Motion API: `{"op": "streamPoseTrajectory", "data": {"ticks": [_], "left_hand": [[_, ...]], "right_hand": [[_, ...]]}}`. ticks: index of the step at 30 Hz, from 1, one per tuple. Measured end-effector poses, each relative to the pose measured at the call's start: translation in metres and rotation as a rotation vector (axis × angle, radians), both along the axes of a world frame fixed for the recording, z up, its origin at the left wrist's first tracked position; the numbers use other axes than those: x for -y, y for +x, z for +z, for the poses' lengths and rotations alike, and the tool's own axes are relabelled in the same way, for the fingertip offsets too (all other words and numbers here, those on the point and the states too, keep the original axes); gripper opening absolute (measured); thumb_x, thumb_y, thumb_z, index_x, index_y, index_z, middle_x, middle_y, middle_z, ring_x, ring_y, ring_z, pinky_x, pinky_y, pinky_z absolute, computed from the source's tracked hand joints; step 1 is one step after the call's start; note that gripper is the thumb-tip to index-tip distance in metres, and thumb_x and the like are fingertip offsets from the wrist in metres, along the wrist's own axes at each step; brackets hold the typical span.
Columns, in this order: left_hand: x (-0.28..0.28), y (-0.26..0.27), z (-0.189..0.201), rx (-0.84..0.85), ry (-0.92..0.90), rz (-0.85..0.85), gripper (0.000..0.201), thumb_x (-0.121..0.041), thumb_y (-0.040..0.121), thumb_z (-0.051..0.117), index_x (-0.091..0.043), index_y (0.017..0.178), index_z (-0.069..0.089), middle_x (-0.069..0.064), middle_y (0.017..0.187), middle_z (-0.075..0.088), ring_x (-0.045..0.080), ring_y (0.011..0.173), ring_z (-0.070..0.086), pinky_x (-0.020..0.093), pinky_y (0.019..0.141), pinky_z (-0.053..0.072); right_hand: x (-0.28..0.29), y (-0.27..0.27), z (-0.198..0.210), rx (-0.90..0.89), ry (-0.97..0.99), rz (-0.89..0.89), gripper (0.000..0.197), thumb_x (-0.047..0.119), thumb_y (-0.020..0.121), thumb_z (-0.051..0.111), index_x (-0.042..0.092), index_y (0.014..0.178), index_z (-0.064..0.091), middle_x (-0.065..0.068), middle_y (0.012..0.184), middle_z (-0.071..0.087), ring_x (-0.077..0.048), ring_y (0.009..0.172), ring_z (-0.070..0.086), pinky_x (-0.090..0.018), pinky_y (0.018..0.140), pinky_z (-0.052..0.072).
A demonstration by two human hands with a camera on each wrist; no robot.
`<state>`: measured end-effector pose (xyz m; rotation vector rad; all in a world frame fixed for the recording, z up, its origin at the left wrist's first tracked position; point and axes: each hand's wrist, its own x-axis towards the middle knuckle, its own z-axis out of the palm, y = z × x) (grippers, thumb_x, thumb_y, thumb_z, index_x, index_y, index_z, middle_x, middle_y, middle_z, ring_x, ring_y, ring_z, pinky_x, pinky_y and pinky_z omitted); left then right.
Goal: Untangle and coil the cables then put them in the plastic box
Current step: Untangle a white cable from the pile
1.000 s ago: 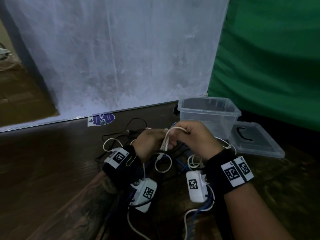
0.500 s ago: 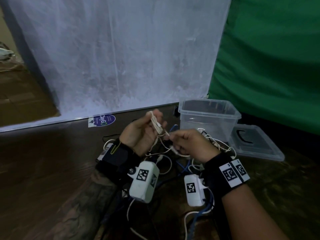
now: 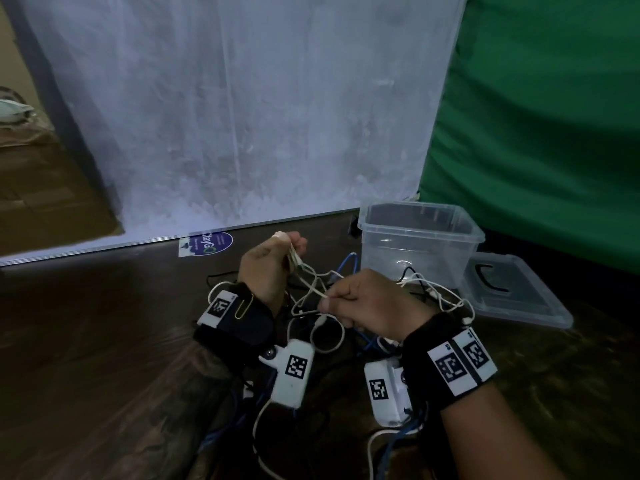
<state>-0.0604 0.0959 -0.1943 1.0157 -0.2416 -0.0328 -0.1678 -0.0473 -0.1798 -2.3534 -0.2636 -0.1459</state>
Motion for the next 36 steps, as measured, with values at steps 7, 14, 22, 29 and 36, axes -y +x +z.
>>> {"op": "streamPoseTrajectory", "data": {"ticks": [7,14,22,29,36], "left_hand": [[-0.004,0.000,-0.004,0.433,0.580,0.055,0.034,-0.017,0.098,0.048,-0.020,0.070,0.067,0.007,0.074,0.068,0.013,0.069,0.059,0.030,0.070,0.049],[-0.002,-0.022,0.006,0.598,0.791,-0.266,0.037,-0.016,0.102,0.044,-0.006,0.072,0.062,-0.008,0.061,0.055,0.005,0.058,0.047,0.020,0.062,0.040],[-0.003,-0.017,0.005,0.503,0.711,-0.311,0.036,-0.023,0.101,0.045,-0.007,0.070,0.057,-0.006,0.057,0.055,0.009,0.055,0.048,0.020,0.057,0.040],[-0.015,0.008,0.004,-0.133,-0.132,-0.410,0.030,-0.020,0.095,0.038,-0.014,0.065,0.038,0.001,0.056,0.035,0.014,0.045,0.032,0.024,0.048,0.034],[-0.019,0.007,0.010,-0.160,-0.253,-0.626,0.034,-0.027,0.091,0.042,-0.020,0.059,0.036,-0.007,0.048,0.031,0.006,0.037,0.025,0.019,0.040,0.029]], "right_hand": [[0.006,-0.002,0.006,0.063,-0.067,-0.027,0.022,0.028,0.093,0.065,0.017,0.075,0.072,0.015,0.052,0.059,0.001,0.050,0.053,-0.017,0.057,0.042],[0.023,0.001,0.004,0.345,-0.043,-0.138,0.021,0.024,0.094,0.063,0.029,0.075,0.070,0.021,0.074,0.069,0.000,0.074,0.064,-0.022,0.069,0.050],[0.014,0.006,-0.001,0.396,0.079,-0.157,0.016,0.016,0.093,0.064,0.024,0.080,0.070,0.015,0.074,0.067,-0.002,0.072,0.062,-0.022,0.068,0.047],[0.006,-0.001,0.002,-0.059,0.152,-0.018,0.019,0.018,0.099,0.056,0.010,0.087,0.068,0.009,0.051,0.053,-0.005,0.045,0.049,-0.020,0.051,0.044],[0.012,0.003,-0.006,-0.235,0.353,-0.080,0.013,0.007,0.099,0.049,0.008,0.105,0.060,-0.013,0.082,0.069,-0.017,0.048,0.057,-0.027,0.047,0.047]]}}
